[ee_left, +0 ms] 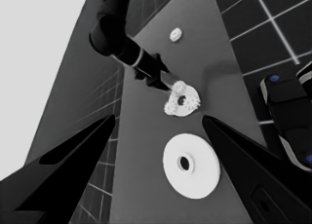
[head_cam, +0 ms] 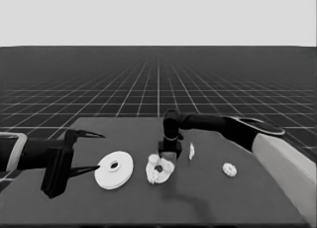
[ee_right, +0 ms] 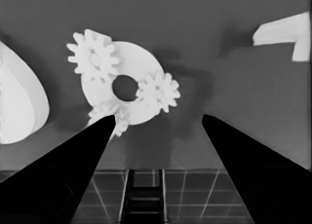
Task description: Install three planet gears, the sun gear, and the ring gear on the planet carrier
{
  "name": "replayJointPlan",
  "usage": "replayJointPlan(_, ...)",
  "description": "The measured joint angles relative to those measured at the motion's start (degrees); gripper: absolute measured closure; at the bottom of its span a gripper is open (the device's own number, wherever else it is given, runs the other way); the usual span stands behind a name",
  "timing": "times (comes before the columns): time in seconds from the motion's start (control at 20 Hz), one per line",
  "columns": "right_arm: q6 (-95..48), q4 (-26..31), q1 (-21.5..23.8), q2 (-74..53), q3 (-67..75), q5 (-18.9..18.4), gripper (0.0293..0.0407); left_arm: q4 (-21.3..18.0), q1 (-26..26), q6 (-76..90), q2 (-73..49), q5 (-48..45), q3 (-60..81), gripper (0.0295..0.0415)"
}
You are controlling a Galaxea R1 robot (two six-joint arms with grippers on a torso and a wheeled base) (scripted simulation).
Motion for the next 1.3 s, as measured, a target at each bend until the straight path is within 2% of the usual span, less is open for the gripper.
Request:
replayJointPlan(0.1, 0.0, 0.1, 0.1, 0.0, 0.0, 0.0, 0.0315, 0.0, 0.0, 0.0, 0.0, 0.0, 0.0, 0.0326)
replayJointPlan(0.15, -4.0, 0.7, 0.5, -13.4, 16.9, 0.7, 0.0314, 0.0, 0.0, 0.0, 0.0, 0.0, 0.0, 0.0326)
replayJointPlan(0.2, -11.5, 1.4, 0.8, -29.5, 21.7, 1.8, 0.0315, 0.0, 0.0, 0.0, 0.0, 0.0, 0.0, 0.0326)
replayJointPlan(0.3, -25.7, 2.8, 1.2, -40.6, 15.3, 3.6, 0.0315, 0.0, 0.0, 0.0, 0.0, 0.0, 0.0, 0.0326)
replayJointPlan(0.4, -31.4, 3.4, 1.3, -42.3, 10.8, 4.2, 0.0315, 0.0, 0.0, 0.0, 0.0, 0.0, 0.0, 0.0326)
replayJointPlan(0.6, -34.1, 3.8, 1.3, -42.6, 8.4, 4.4, 0.0315, 0.0, 0.0, 0.0, 0.0, 0.0, 0.0, 0.0326)
replayJointPlan(0.65, -34.8, 0.4, -3.3, -41.6, 6.4, 8.1, 0.0315, 0.0, 0.0, 0.0, 0.0, 0.0, 0.0, 0.0326)
replayJointPlan(0.75, -35.7, -2.3, -8.2, -39.9, 3.1, 11.7, 0.0315, 0.0, 0.0, 0.0, 0.0, 0.0, 0.0, 0.0326)
replayJointPlan(1.1, -36.4, -3.5, -10.4, -38.7, 0.8, 13.6, 0.0315, 0.0, 0.0, 0.0, 0.0, 0.0, 0.0, 0.0326)
replayJointPlan(1.2, -36.4, -3.5, -10.4, -38.6, 0.7, 13.7, 0.0386, 0.0, 0.0, 0.0, 0.0, 0.0, 0.0, 0.0326)
replayJointPlan(1.3, -36.4, -3.5, -10.4, -38.6, 0.7, 13.7, 0.039, 0.0, 0.0, 0.0, 0.0, 0.0, 0.0, 0.0326)
